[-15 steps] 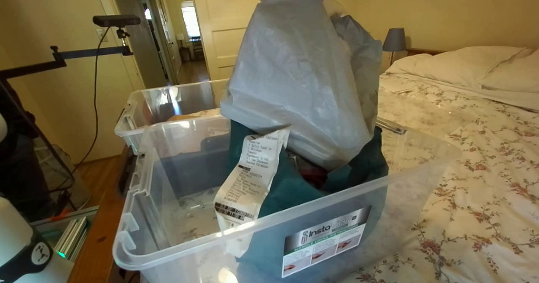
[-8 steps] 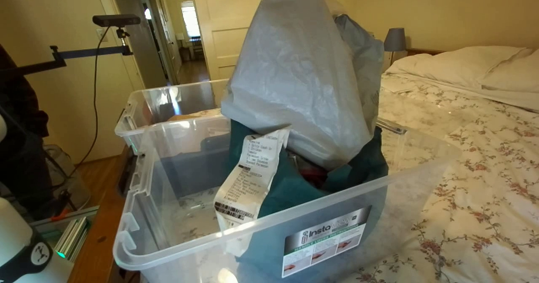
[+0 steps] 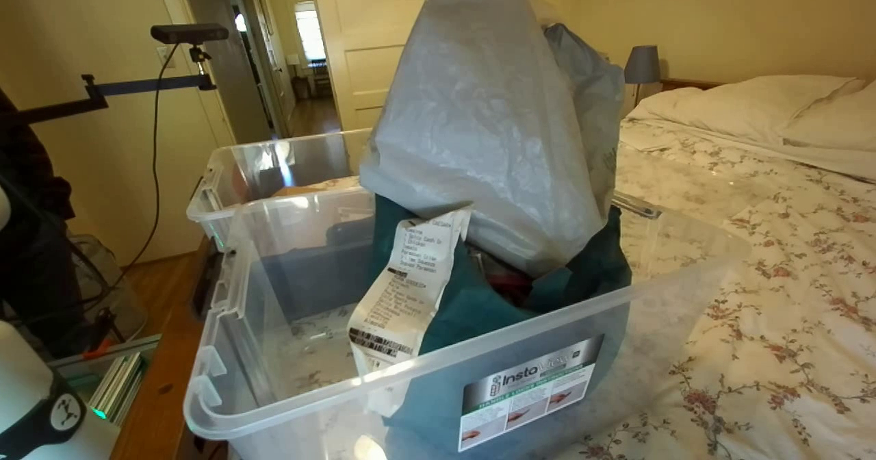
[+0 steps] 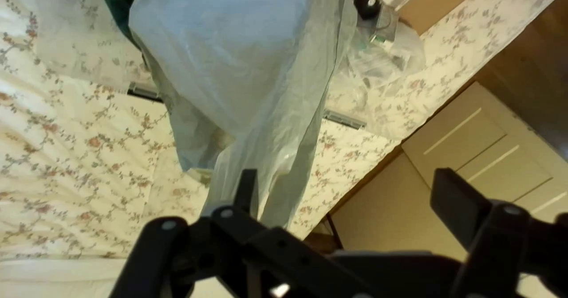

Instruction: Pick up the plastic from the box and put it in the other box

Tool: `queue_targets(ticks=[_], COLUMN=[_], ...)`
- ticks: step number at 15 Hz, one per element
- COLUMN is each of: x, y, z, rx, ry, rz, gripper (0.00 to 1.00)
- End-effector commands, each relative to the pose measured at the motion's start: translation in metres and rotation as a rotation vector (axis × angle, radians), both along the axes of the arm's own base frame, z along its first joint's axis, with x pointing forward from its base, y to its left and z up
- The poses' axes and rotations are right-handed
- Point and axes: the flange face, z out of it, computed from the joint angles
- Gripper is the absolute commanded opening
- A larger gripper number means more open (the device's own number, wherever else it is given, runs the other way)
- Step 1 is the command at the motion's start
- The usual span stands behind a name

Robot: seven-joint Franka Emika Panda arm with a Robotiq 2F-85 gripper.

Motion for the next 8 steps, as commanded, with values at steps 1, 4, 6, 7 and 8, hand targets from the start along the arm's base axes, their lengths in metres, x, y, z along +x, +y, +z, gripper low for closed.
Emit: queue_targets(ticks=[1,4,6,7,8], x=[-0.004,-0.002,-0.004,-0.006,-0.009], y=[-0.002,-0.010,-0.007,-0.004,0.000], z=[-0.067,-0.114,-0.140,-0.150,-0.160], rx=[-0.027,-0.050,-0.046,-0.053,-0.067], ry=[0.143,0.196,0.236,0.250,0.261], rz=[0.053,0.068,0.102,0.135,0.177], gripper=[1.00,1.00,1.00,1.00,1.00])
